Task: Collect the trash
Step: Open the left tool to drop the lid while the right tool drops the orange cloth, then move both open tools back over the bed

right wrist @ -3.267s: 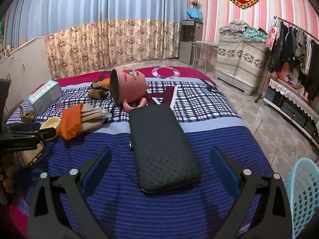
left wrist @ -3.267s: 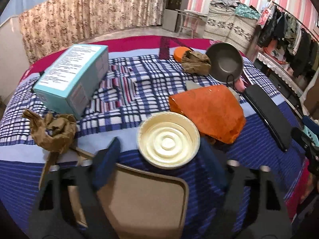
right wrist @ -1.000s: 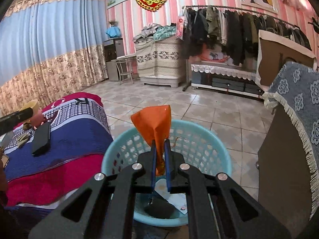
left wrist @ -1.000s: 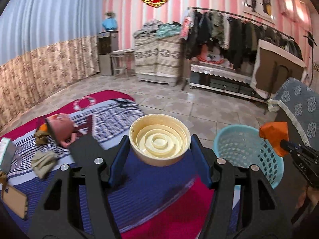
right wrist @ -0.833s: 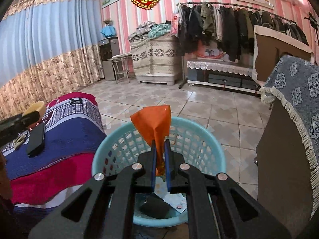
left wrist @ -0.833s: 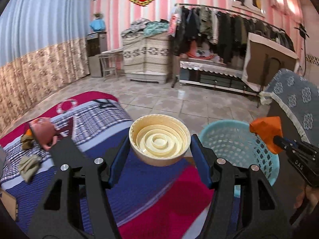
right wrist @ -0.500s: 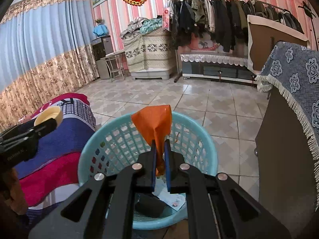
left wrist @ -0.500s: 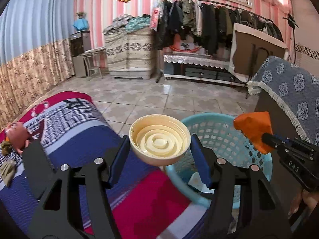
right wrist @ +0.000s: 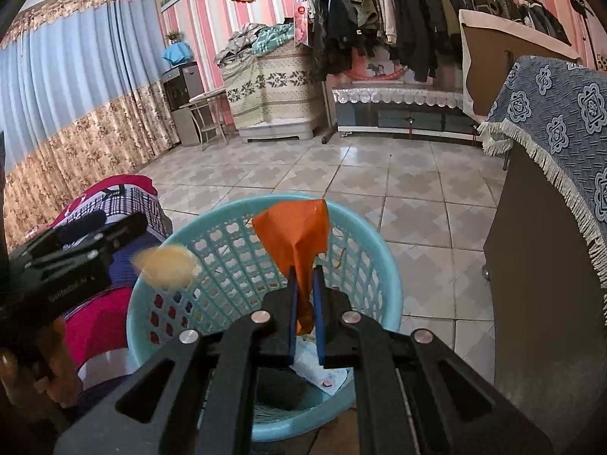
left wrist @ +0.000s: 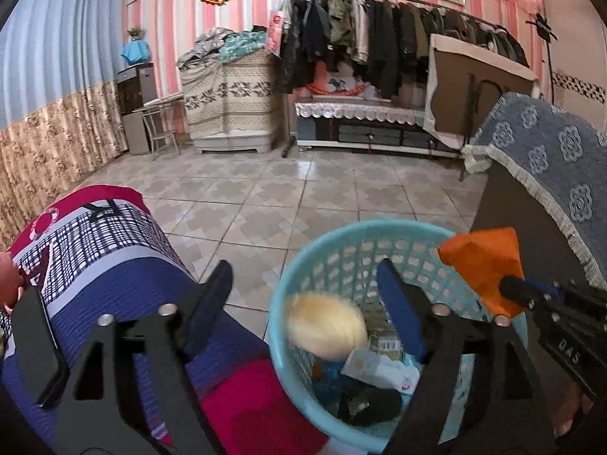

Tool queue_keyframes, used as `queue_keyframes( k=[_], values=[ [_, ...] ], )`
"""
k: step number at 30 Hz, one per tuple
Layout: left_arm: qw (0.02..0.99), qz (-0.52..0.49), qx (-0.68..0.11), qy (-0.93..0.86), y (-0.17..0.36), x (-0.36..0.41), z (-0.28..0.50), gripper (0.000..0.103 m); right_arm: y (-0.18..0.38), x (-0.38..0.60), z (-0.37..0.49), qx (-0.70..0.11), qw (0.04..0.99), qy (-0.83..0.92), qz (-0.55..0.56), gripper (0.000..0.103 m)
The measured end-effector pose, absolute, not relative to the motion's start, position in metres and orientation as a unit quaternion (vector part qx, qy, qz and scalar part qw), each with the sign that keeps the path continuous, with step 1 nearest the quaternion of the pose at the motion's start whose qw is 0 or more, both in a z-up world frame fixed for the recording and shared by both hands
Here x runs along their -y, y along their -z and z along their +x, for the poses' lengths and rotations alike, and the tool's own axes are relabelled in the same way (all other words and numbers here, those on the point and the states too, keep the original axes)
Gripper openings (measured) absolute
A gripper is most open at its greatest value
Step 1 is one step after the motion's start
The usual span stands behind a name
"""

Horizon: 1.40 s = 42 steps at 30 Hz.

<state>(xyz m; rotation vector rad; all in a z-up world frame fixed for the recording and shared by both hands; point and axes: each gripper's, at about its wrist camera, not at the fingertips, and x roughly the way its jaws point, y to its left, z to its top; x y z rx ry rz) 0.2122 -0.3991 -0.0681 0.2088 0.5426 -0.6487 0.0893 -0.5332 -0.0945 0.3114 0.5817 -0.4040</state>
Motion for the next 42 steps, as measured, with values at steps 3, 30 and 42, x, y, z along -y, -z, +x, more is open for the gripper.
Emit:
queue_keyframes(
  k=[3,30,42],
  values=[
    [0.911,0.089,-0.268,0.3,0.066,0.39,0.22,0.085,0.095,0.53,0.094,-0.288,0.926,0.193,0.147,0.008],
    [0.951,0.038,-0.251,0.178,0.034,0.24,0.22,0.097,0.073,0.489,0.108,-0.239,0.941,0.22,0.094,0.095],
    [0.958,0.03,-0.263,0.111,0.036,0.157,0.207,0.097,0.068,0.464,0.109,-0.237,0.946,0.209,0.07,0.098]
  ],
)
